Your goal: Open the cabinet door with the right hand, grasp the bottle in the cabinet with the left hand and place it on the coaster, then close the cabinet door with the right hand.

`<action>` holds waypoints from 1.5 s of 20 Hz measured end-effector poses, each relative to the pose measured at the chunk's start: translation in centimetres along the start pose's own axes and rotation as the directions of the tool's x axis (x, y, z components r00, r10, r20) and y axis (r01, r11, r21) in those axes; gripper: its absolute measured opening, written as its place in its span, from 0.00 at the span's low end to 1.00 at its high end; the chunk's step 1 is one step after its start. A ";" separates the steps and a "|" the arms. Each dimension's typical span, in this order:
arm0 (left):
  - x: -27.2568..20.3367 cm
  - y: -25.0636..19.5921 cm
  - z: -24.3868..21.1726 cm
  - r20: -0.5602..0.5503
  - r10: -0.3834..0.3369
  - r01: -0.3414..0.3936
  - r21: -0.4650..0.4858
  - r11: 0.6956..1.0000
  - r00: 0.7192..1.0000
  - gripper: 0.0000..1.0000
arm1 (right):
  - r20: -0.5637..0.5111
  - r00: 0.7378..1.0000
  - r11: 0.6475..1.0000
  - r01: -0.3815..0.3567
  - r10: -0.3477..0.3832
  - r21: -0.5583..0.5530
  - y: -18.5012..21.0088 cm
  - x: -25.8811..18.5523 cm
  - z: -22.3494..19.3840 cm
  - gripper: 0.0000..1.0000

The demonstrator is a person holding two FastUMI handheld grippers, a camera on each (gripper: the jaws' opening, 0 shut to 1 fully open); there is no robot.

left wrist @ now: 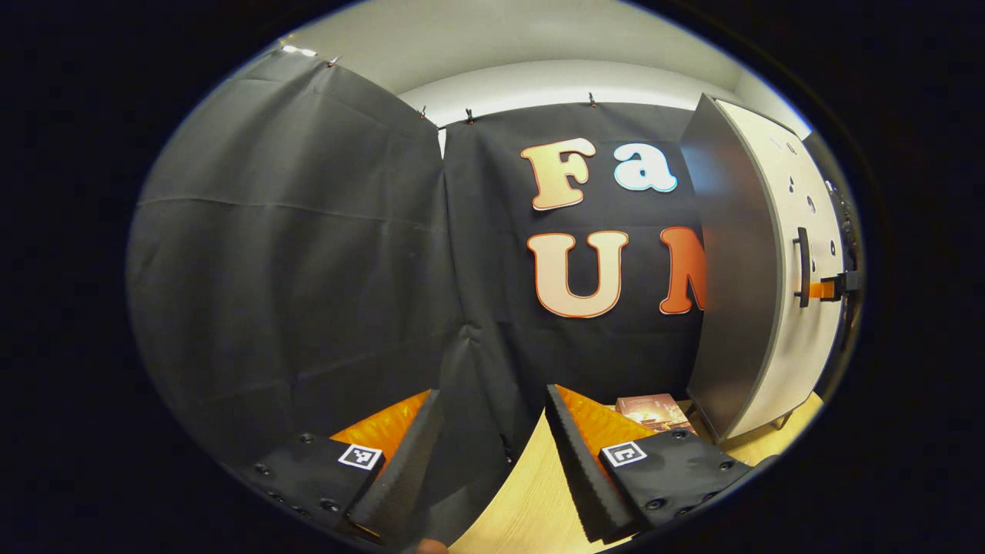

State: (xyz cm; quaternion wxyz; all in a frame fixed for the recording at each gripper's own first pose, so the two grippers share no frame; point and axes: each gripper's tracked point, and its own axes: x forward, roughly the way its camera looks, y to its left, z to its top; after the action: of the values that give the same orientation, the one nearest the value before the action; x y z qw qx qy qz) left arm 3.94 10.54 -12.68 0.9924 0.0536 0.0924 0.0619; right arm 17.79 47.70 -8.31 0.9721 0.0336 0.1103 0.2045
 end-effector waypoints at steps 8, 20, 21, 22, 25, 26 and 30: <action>1.0 -2.4 3.4 0.030 -0.042 0.042 0.013 0.999 0.999 0.88 | -0.033 0.999 1.000 -0.012 0.012 -0.012 0.3 0.1 0.1 0.92; 2.0 -8.2 13.0 0.121 -0.153 0.166 -0.104 0.981 0.981 0.88 | 0.115 0.993 0.994 0.027 -0.014 -0.110 -6.2 -13.0 11.0 0.92; 1.8 -8.7 13.7 0.128 -0.166 0.182 -0.121 0.976 0.978 0.88 | 0.132 0.991 0.992 0.040 -0.025 -0.116 -7.0 -14.4 12.0 0.92; 1.7 -9.2 14.2 0.135 -0.178 0.196 -0.129 0.972 0.975 0.88 | 0.148 0.988 0.991 0.055 -0.037 -0.121 -7.8 -15.8 12.9 0.93; 1.2 -9.9 15.7 0.159 -0.195 0.215 -0.120 0.969 0.968 0.88 | 0.186 0.980 0.989 0.095 -0.072 -0.115 -10.2 -19.5 14.9 0.92; 1.1 -10.2 16.1 0.170 -0.199 0.221 -0.117 0.968 0.965 0.88 | 0.194 0.977 0.988 0.110 -0.087 -0.112 -11.0 -20.4 15.3 0.93; 0.8 -12.1 17.2 0.203 -0.238 0.265 -0.120 0.957 0.950 0.93 | 0.210 0.965 0.977 0.180 -0.154 -0.111 -13.3 -23.0 15.5 0.92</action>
State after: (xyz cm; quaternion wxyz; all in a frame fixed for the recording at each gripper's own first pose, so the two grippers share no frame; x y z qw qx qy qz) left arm 9.31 -2.89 2.57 0.9976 -0.0258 0.0006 -0.0641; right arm 6.04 25.91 9.88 0.9921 -0.0185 0.0007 0.1241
